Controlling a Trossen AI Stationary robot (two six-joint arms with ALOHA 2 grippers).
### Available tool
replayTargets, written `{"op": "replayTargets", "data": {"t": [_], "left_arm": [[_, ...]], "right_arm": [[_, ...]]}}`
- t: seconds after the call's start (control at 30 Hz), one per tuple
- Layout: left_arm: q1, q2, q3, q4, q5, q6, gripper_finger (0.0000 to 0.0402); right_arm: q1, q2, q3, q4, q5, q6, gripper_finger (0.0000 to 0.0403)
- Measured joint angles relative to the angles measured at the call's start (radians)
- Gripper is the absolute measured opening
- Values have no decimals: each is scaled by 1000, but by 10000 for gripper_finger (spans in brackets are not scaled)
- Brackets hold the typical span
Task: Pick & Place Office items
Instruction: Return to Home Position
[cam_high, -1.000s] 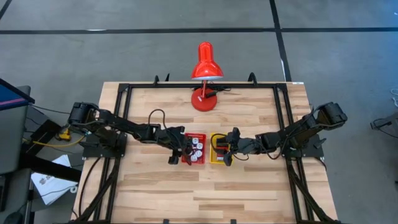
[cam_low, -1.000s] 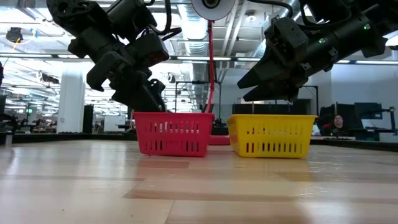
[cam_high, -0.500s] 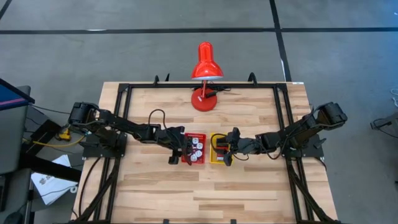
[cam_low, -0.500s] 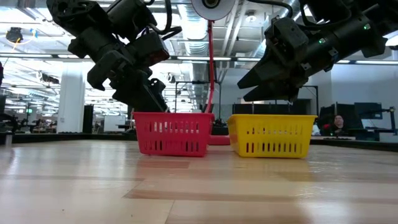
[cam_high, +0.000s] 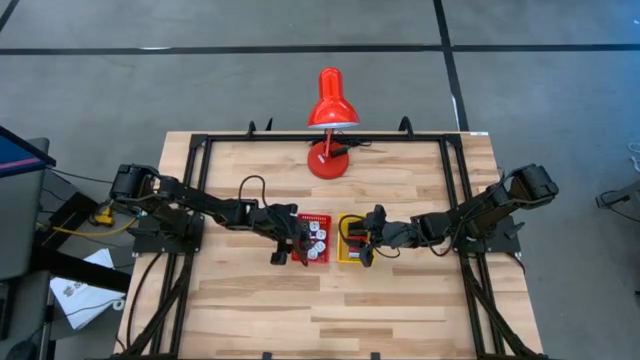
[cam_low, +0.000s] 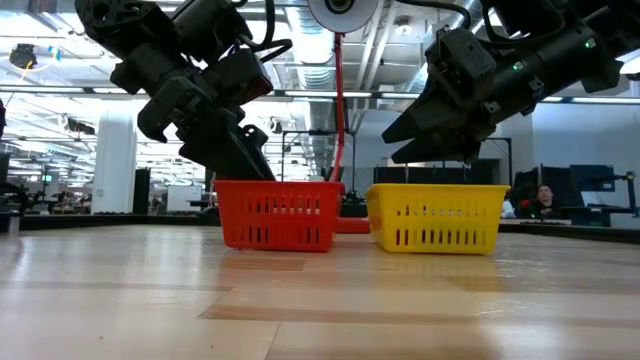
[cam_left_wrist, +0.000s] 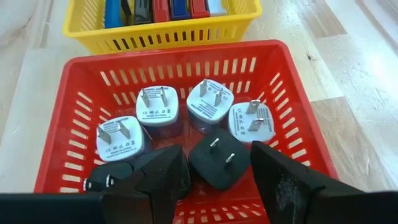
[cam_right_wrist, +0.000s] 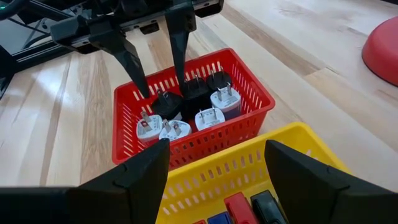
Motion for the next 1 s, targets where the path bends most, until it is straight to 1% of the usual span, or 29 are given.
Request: {"op": "replayTargets", "data": {"t": [0.1,0.27,0.37,0.43,0.53,0.6,0.67,0.77,0.83,0.9,1.0], "left_arm": [[3,-26,0,-20,0,29,187],[19,-138,-3,-9,1,31,186],[49,-222,-61,46,2,28,186],[73,-290,-120,74,1,11,186],[118,-423,-210,147,3,-17,186],[148,-532,-283,195,10,-22,186],[188,-640,-344,258,34,-24,186],[261,-813,-426,288,53,-47,186],[304,-918,-485,262,64,-88,186],[335,-1014,-538,260,97,-129,186],[361,-1145,-615,246,131,-160,186]], "right_arm": [[0,0,0,0,0,0,256],[6,-37,-1,-16,-1,-53,256],[10,-120,0,-139,-1,-112,256],[11,-185,-1,-247,5,-104,256],[-4,-280,-1,-376,12,-136,256],[-34,-342,-1,-434,8,-185,256],[-80,-396,0,-452,8,-241,256],[-157,-461,0,-484,-1,-310,256],[-191,-495,-3,-512,-33,-328,256],[-208,-550,-41,-500,-73,-347,256],[-227,-643,-168,-351,-103,-381,256]]}}
